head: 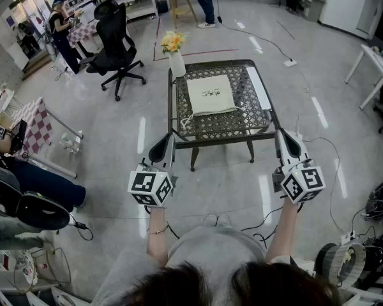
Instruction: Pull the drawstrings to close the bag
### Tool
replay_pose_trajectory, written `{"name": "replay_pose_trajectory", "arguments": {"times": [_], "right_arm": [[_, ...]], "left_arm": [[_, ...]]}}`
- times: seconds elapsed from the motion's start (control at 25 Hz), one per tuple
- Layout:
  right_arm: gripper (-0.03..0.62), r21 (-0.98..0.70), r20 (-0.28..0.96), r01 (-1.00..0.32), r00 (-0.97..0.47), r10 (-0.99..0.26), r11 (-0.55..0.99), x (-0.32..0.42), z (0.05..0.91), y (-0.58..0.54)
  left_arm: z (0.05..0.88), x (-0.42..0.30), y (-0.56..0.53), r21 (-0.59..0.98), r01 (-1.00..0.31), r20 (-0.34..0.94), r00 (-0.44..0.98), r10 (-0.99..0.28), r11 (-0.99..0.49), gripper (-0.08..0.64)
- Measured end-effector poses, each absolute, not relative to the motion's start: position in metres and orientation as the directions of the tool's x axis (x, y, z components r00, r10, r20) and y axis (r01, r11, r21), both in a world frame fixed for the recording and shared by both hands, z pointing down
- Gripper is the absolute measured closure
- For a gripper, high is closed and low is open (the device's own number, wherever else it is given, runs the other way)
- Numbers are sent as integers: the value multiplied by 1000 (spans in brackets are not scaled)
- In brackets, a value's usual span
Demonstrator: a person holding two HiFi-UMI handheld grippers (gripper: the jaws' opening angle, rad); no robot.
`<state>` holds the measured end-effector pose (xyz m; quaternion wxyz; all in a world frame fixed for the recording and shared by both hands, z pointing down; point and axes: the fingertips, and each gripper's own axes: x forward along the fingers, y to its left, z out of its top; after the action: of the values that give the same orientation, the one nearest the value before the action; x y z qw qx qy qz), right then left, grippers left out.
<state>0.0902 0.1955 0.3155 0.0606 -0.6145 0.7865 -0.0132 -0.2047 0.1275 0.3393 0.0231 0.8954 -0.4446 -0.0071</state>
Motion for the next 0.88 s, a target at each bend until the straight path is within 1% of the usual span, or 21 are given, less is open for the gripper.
{"name": "replay_pose_trajectory", "arguments": {"times": [0.44, 0.88], "right_arm": [[571, -104, -78, -964, -237, -968, 244, 104, 316, 189], [571, -142, -101, -950, -266, -959, 279, 113, 319, 184]], "left_arm": [[339, -195, 124, 46, -803, 11, 596, -803, -595, 535], [340, -188, 133, 45, -823, 18, 567, -823, -566, 535]]}}
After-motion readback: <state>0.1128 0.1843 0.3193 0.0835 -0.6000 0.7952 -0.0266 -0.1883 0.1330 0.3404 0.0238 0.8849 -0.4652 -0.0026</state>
